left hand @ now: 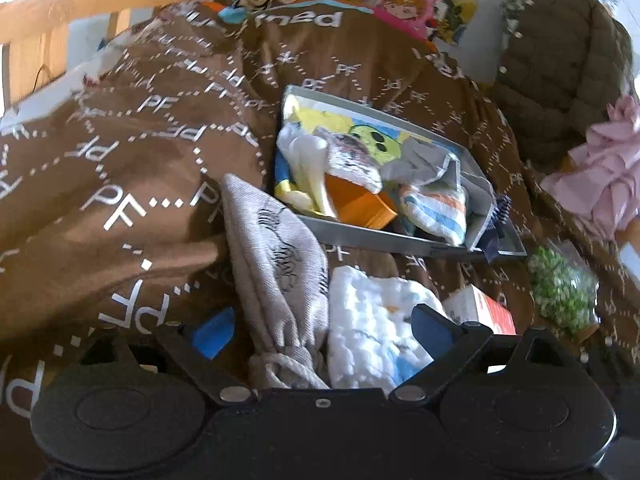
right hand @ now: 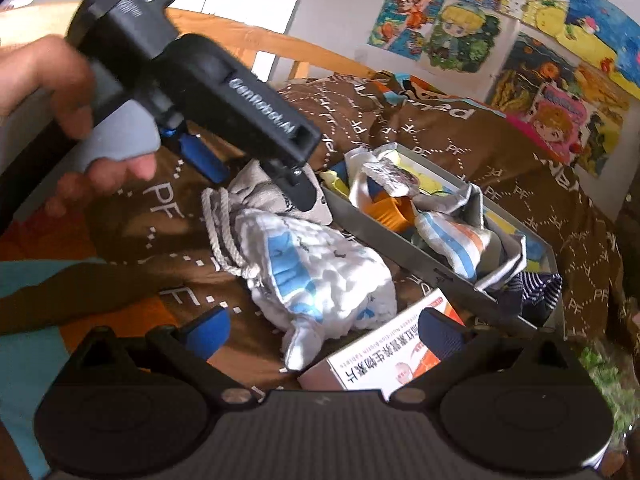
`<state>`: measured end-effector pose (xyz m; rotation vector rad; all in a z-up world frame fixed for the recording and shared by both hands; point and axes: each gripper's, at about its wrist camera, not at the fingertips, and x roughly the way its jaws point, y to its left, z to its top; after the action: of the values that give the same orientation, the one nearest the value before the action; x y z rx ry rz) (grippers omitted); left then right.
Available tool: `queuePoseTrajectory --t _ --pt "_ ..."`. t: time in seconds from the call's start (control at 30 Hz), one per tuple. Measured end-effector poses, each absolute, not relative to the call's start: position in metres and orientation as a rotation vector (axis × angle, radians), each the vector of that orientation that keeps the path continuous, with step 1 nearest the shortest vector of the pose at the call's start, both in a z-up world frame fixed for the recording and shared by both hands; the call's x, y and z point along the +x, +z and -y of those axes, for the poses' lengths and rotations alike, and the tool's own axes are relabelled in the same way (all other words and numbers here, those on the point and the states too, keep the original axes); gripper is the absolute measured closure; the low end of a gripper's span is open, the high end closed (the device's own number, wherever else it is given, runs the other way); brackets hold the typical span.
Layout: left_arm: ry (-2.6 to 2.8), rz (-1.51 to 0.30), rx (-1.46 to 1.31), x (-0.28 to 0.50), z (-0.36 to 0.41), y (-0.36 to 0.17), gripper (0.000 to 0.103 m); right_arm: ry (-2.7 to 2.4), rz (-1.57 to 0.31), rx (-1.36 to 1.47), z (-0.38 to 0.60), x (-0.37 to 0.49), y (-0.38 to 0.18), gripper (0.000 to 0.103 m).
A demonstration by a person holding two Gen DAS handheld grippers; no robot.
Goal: Organize soft objects
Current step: 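Move both open tools toward the grey pouch and white-and-blue cloth bag, then grasp the grey drawstring pouch with the left tool while the right tool grasps the white-and-blue bag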
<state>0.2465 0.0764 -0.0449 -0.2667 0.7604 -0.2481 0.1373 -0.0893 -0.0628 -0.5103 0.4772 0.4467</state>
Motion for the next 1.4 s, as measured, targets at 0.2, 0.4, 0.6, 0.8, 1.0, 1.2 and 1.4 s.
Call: queuePoseTrajectory --t 0.2,0.4,0.6,0.8,1.0,1.2,1.4 --pt "-0.235 -0.772 -0.291 0.255 -0.082 -0.051 0.011 0.447 -0.499 -0.545 0.082 0.15 -0.072 0.001" --pt "-0.229 -0.779 -0.265 0.257 -0.08 -0.052 0.018 0.429 -0.485 -0.621 0.07 0.159 -0.083 0.003" --pt "-0.225 -0.788 -0.319 0.259 -0.087 -0.052 0.028 0.428 -0.488 -0.61 0.068 0.169 -0.084 0.008" --pt "-0.227 -0.82 -0.358 0.262 -0.09 -0.054 0.04 0.445 -0.506 -0.596 0.07 0.175 -0.081 0.02" --pt "-0.205 -0.86 -0.441 0.266 -0.1 -0.062 0.059 0.443 -0.525 -0.594 0.071 0.177 -0.081 0.028" --pt "-0.216 -0.869 -0.444 0.266 -0.097 -0.062 0.073 0.445 -0.532 -0.614 0.069 0.175 -0.084 0.044" --pt "-0.187 -0.857 -0.437 0.264 -0.097 -0.057 0.08 0.427 -0.566 -0.628 0.067 0.176 -0.083 0.059"
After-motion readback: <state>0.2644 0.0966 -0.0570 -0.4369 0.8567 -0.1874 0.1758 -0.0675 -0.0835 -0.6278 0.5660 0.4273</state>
